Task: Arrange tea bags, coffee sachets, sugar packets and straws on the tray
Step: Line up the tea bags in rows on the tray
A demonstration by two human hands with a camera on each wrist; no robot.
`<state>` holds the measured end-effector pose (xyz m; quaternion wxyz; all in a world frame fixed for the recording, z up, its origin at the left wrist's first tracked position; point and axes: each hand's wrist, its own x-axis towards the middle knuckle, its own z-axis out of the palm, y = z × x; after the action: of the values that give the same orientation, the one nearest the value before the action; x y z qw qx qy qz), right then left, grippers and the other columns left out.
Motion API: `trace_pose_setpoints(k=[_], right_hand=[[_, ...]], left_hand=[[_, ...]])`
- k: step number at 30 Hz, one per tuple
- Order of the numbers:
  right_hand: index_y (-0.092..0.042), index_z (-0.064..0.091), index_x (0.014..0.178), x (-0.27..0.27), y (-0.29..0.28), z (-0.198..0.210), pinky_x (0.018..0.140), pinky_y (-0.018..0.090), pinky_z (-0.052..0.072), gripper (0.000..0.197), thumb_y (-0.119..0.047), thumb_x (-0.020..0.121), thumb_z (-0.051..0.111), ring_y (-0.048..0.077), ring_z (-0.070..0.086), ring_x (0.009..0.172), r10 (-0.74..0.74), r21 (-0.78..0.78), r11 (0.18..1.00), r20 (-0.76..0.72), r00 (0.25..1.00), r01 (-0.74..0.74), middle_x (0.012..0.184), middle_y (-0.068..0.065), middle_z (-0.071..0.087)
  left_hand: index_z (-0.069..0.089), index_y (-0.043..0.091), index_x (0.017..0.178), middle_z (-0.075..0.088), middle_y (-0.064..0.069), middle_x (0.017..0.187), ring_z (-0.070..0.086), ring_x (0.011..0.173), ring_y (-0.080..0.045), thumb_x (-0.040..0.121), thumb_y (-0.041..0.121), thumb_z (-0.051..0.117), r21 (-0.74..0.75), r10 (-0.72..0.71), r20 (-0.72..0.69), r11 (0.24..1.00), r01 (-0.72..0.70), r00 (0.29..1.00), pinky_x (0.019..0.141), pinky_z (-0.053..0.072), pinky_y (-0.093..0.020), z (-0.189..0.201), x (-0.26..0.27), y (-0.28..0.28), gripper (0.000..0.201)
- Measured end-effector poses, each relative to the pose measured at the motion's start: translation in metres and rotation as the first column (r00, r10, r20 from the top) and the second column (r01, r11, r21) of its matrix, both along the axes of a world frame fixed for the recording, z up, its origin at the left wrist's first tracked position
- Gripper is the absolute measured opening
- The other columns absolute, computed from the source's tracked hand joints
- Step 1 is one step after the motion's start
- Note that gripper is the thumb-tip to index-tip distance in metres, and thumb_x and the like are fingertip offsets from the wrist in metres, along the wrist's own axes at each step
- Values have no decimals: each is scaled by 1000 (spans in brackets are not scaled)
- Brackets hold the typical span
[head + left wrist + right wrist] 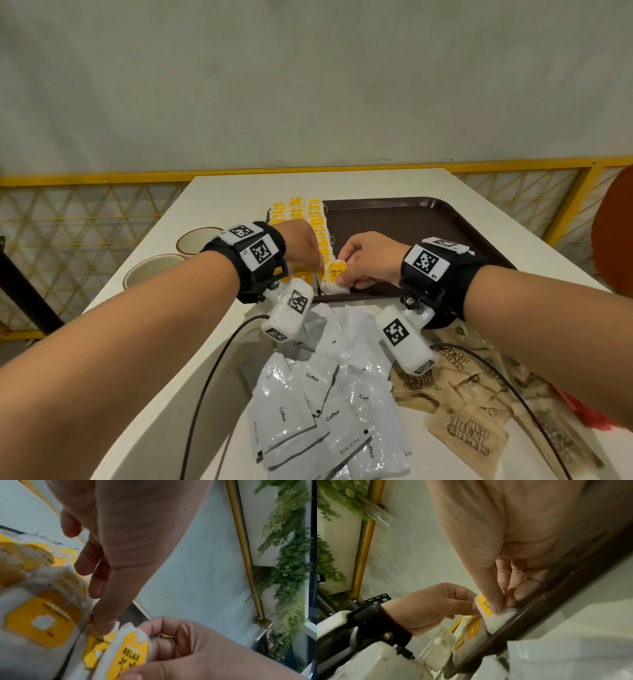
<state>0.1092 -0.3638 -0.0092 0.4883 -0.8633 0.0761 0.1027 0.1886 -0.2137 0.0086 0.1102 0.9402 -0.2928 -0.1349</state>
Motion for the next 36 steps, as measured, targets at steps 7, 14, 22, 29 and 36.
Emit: trace_pose_setpoints(k=[7, 14, 22, 29, 36], right_hand=[[-10, 53, 88, -1, 3, -8, 78, 41, 58, 35, 3, 70, 80, 23, 65, 69, -47, 36, 998, 38, 998, 46, 76, 10, 60], [-11, 52, 79, -2, 3, -6, 80, 42, 59, 31, -1, 71, 81, 28, 70, 81, -50, 2, 999, 64, 997, 50, 75, 9, 62], [-9, 47, 74, -3, 7, -6, 77, 45, 59, 34, 7, 73, 77, 35, 70, 76, -71, -12, 997, 112, 991, 73, 69, 12, 60], [-9, 52, 69, -2, 10, -7, 73, 37, 59, 29, 4, 74, 78, 21, 65, 62, -20, -52, 998, 104, 994, 25, 69, 11, 61], [-8, 64, 68, -3, 6, -5, 78, 37, 58, 17, -6, 73, 81, 18, 62, 64, 45, -173, 984, 83, 996, -30, 68, 7, 65]], left_hand=[[72, 6, 103, 68, -7, 108, 57, 90, -16, 91, 24, 61, 70, -13, 26, 997, 11, 1000, 84, 48, -30, 0, 0, -4, 24], [66, 8, 89, 56, -4, 89, 51, 81, -19, 92, 19, 52, 162, 5, 72, 987, -16, 997, 80, 50, -35, -3, 7, -12, 19], [69, 4, 97, 56, -3, 90, 52, 83, -18, 91, 21, 56, 122, 36, 74, 991, -45, 997, 84, 51, -35, -9, 7, -14, 23], [70, 4, 91, 66, -9, 101, 57, 84, -20, 91, 24, 57, 100, 44, 52, 994, -49, 998, 86, 52, -38, -14, 9, -10, 23], [71, 2, 94, 67, -13, 114, 63, 105, -27, 91, 23, 57, 72, 35, 44, 997, -39, 998, 87, 51, -37, -14, 9, -9, 26]])
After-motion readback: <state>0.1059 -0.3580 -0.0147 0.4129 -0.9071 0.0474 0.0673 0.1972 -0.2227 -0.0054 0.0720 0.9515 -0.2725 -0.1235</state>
